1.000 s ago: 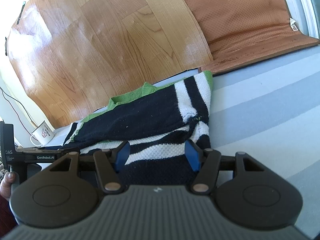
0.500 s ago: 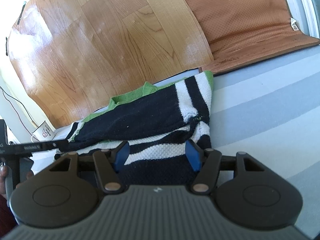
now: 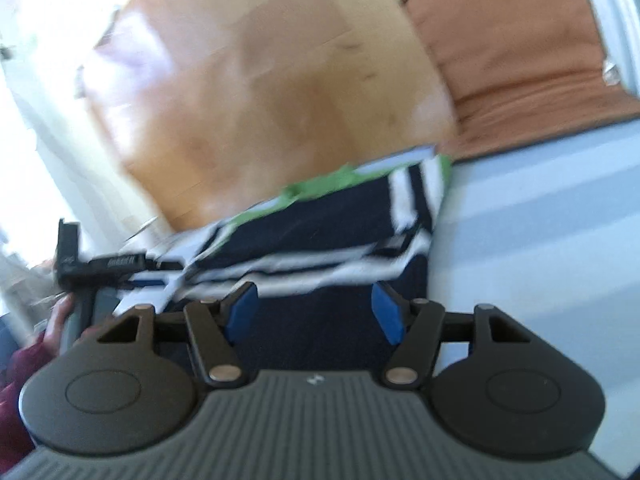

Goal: Fold small clothes

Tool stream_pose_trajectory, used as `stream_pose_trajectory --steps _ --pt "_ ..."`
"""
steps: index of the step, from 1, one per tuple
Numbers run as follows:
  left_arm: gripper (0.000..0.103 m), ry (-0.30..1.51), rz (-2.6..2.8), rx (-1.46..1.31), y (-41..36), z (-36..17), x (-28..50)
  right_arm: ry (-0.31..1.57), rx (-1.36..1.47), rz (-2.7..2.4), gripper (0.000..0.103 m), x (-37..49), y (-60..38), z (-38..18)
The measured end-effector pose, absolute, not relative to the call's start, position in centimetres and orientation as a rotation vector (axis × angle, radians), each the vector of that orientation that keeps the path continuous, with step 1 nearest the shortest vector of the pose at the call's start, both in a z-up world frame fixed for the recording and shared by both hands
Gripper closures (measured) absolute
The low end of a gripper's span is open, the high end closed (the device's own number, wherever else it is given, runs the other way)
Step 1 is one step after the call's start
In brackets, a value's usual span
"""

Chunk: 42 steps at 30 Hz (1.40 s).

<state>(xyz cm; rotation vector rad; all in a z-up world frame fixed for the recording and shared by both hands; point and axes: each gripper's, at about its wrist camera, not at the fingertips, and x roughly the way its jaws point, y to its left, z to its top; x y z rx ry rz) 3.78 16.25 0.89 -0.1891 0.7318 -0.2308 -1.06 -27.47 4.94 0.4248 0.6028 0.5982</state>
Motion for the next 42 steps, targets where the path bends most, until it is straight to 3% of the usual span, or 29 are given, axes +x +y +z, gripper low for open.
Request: stream_pose_trajectory --steps 2,5,7,16,22,29,33,38,41,42 --pt "0.001 0.714 -0.252 -0.167 16.7 1.8 -0.5 0.656 0.440 0.687 0.059 -3.3 -28.4 4.6" --pt "0.001 0.724 -0.256 -0.161 17.5 2.4 -6.4 0.713 0.462 0.760 0.073 -6.1 -29.2 3.7" --pt "0.003 0.744 -0.234 -0.177 18.1 2.5 -10.1 0.724 0.469 0.788 0.075 -7.7 -29.7 3.3" --pt "0.006 0.844 -0.150 -0.214 18.1 1.0 -18.7 0.838 0.449 0.856 0.073 -11.1 -31.6 2.0" --pt "0.018 0.919 -0.203 -0.235 16.4 -1.1 -18.9 0.816 0.478 0.803 0.072 -12.2 -32.9 2.1" --pt "0.017 0.939 -0.224 -0.245 16.9 -1.4 -19.0 0.689 0.514 0.726 0.071 -12.8 -35.2 3.7" --pt "0.018 0.933 -0.233 -0.256 16.9 -1.4 -19.3 0.741 0.550 0.672 0.070 -11.6 -34.9 3.0" --pt "0.040 0.934 -0.255 -0.266 16.4 -1.4 -19.6 0.855 0.580 0.695 0.070 -10.6 -33.1 0.8" --pt "0.068 0.941 -0.251 -0.235 15.9 -1.4 -19.6 0.914 0.578 0.728 0.072 -10.9 -32.1 -0.2" --pt "0.083 0.944 -0.243 -0.235 16.0 -1.4 -19.5 0.925 0.592 0.753 0.072 -10.9 -31.6 -0.5"
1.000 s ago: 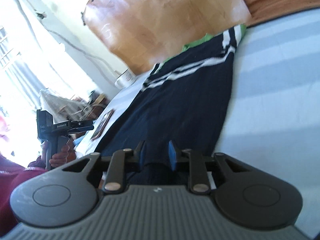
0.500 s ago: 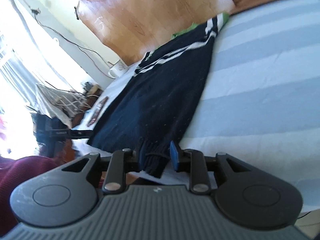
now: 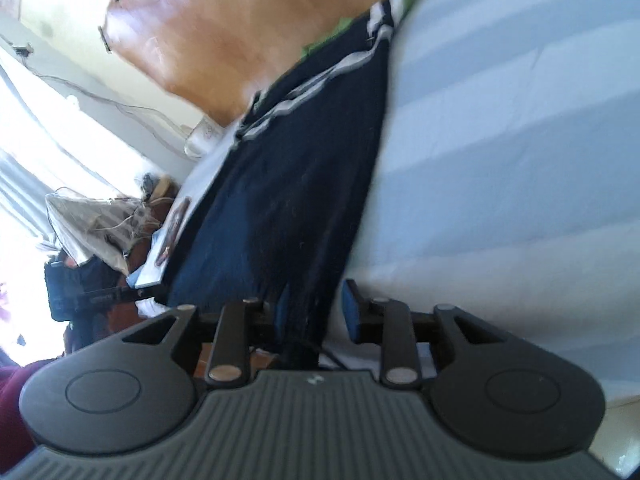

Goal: Fold small clothes

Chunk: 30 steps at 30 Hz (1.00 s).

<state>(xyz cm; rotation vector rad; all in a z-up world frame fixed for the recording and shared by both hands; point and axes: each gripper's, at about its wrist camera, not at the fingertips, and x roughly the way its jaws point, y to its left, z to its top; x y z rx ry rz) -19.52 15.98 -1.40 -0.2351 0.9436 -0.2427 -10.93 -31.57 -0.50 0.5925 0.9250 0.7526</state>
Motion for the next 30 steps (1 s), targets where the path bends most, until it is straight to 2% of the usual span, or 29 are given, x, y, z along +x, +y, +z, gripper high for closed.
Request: stream_pose_trajectory --steps 1,2,9,14,17,18,19,21,22,24,26,27,28,30 --pt "0.094 0.947 -0.235 -0.244 16.2 -1.4 -19.4 0.920 0.584 0.756 0.076 -11.1 -31.5 -0.4" --pt "0.094 0.948 -0.236 -0.267 16.5 -1.3 -19.2 0.909 0.565 0.757 0.093 -11.1 -31.3 -0.1" --pt "0.094 0.810 -0.313 -0.520 19.6 1.7 -16.8 0.641 0.522 0.721 0.094 -9.2 -32.9 5.4" --pt "0.094 0.719 -0.317 -0.581 19.6 4.3 -10.7 0.517 0.464 0.680 0.094 -4.2 -31.9 8.5" --pt "0.093 0.702 -0.283 -0.572 19.0 5.5 -4.8 0.514 0.461 0.615 0.094 0.5 -30.4 9.2" --pt "0.089 0.704 -0.257 -0.566 18.6 5.5 -3.0 0.527 0.472 0.566 0.093 2.5 -29.9 9.0" --pt "0.068 0.706 -0.220 -0.560 18.3 5.5 -1.1 0.540 0.482 0.509 0.091 4.2 -29.4 8.6" --pt "0.043 0.727 -0.101 -0.517 18.0 4.9 1.8 0.559 0.457 0.388 0.083 6.8 -29.2 7.7" --pt "0.044 0.740 -0.052 -0.509 18.1 4.5 2.3 0.577 0.448 0.343 0.076 7.4 -29.3 7.4" --pt "0.042 0.740 -0.096 -0.510 18.4 3.8 1.9 0.568 0.475 0.378 0.071 6.7 -30.4 7.1" --pt "0.036 0.704 -0.107 -0.467 18.6 3.4 0.5 0.531 0.459 0.424 0.056 5.0 -30.8 7.2" --pt "0.026 0.692 -0.096 -0.448 18.7 3.2 0.1 0.518 0.425 0.431 0.052 4.3 -30.8 7.2" --pt "0.021 0.683 -0.096 -0.432 18.6 3.0 0.0 0.516 0.391 0.431 0.050 4.0 -30.5 7.1" --pt "0.022 0.694 -0.129 -0.405 17.8 2.5 0.6 0.532 0.321 0.431 0.050 4.0 -29.9 6.7"
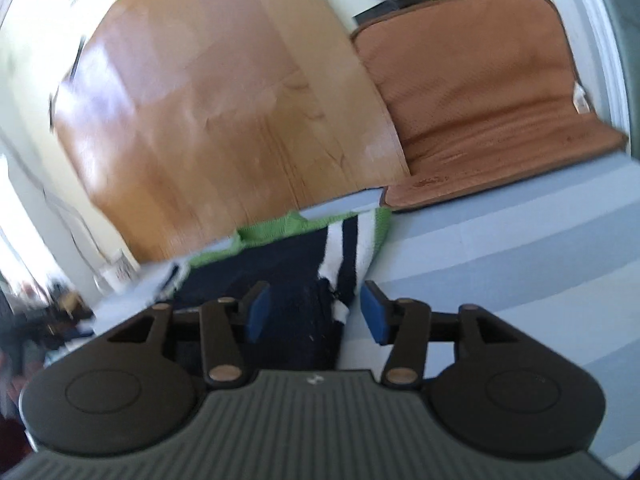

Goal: Fold small clothes

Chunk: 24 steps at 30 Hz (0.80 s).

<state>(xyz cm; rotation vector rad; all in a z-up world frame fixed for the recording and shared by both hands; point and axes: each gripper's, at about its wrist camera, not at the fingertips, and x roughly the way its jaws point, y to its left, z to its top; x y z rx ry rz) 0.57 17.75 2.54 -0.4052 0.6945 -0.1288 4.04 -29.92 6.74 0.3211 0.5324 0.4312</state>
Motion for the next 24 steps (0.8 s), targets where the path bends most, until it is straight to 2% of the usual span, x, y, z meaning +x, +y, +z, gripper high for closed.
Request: stream_pose_trajectory --steps 2,4,7,8,9,10,12,17,20,22,23,24 --pt "0.028 0.720 -0.151 -0.355 16.6 2.2 1.1 0.549 0.291 0.424 0.050 4.9 -29.1 6.3" --pt "0.045 0.743 -0.176 -0.275 14.8 1.9 1.5 0.565 0.286 0.416 0.050 5.7 -28.2 5.8" --pt "0.061 0.770 -0.198 -0.092 11.7 1.0 1.1 0.574 0.250 0.424 0.051 6.4 -27.0 5.3" --pt "0.068 0.782 -0.180 -0.014 10.7 0.6 1.1 0.589 0.217 0.425 0.058 6.8 -26.4 5.1" --pt "0.084 0.797 -0.148 0.079 9.6 -0.1 1.2 0.608 0.171 0.419 0.072 7.1 -25.7 4.8" --pt "0.087 0.781 -0.137 0.118 9.3 -0.4 0.9 0.627 0.124 0.411 0.094 7.2 -25.1 4.5" --pt "0.095 0.754 -0.126 0.101 9.7 0.0 0.6 0.584 0.093 0.398 0.095 6.8 -24.6 4.8" --pt "0.095 0.573 -0.038 -0.143 14.2 2.4 -0.7 0.397 0.154 0.337 0.096 5.3 -25.9 7.4" --pt "0.094 0.641 -0.002 -0.151 13.9 0.3 1.8 0.494 0.112 0.286 0.096 7.2 -25.4 5.1" --pt "0.088 0.707 -0.002 -0.099 12.8 -1.4 2.8 0.567 0.093 0.264 0.096 8.0 -25.0 3.5" --pt "0.083 0.685 0.011 -0.066 12.2 -1.6 2.4 0.568 0.107 0.264 0.095 7.8 -25.3 3.3" --pt "0.061 0.682 0.013 -0.041 11.9 -1.5 1.9 0.558 0.138 0.273 0.093 7.3 -25.7 3.5"
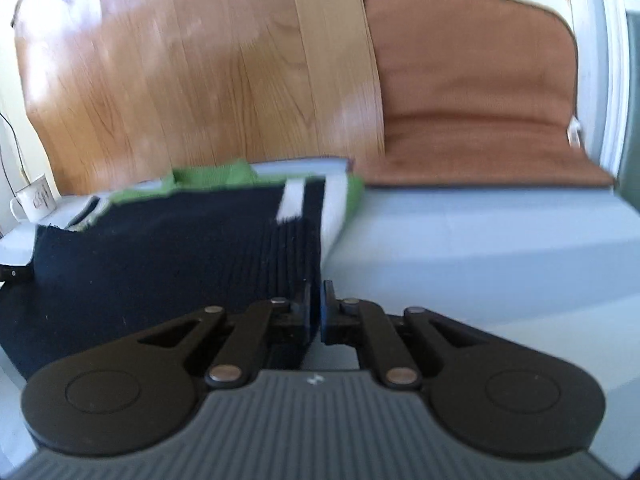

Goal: Fold small clothes

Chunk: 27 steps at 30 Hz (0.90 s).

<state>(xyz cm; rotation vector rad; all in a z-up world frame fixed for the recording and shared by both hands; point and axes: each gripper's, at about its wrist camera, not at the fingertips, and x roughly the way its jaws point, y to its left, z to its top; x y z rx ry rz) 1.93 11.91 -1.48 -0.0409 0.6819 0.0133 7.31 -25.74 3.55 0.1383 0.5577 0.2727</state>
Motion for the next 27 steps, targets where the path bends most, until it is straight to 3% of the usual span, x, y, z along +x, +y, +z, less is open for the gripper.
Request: stream_pose_trajectory --steps 1,3,5,7,15,18,19,21,22,27 --pt "0.044 0.677 -0.002 -0.038 11.8 -1.3 1.4 0.548 0.173 0.277 0.091 6.8 -26.3 4.0" --pt "0.040 0.674 -0.030 -0.055 12.2 -0.9 0.1 0.545 0.247 0.294 0.086 5.8 -27.7 4.8" --pt "0.034 0.675 -0.054 -0.069 12.9 -0.5 -1.5 0.551 0.333 0.334 0.066 4.8 -29.0 5.3" --pt "0.024 0.700 -0.084 -0.120 14.1 -0.3 -2.6 0.577 0.415 0.375 0.059 3.7 -30.1 5.5" --pt "0.026 0.819 -0.199 -0.522 19.3 -1.1 -4.5 0.736 0.732 0.444 0.053 0.3 -32.5 3.2" --pt "0.035 0.824 -0.188 -0.555 19.2 -1.7 -3.2 0.776 0.732 0.453 0.053 0.5 -30.9 2.9" --pt "0.062 0.826 -0.188 -0.557 18.9 -1.7 -2.9 0.789 0.719 0.447 0.053 0.7 -30.1 2.8" --pt "0.084 0.850 -0.168 -0.540 18.2 -1.9 -2.4 0.776 0.676 0.405 0.065 1.1 -28.6 2.8" --pt "0.089 0.845 -0.144 -0.513 17.9 -1.8 -2.6 0.767 0.632 0.370 0.088 1.3 -28.0 3.1" --pt "0.091 0.866 -0.129 -0.443 19.1 -1.9 -5.0 0.745 0.585 0.319 0.092 0.6 -28.7 3.4"
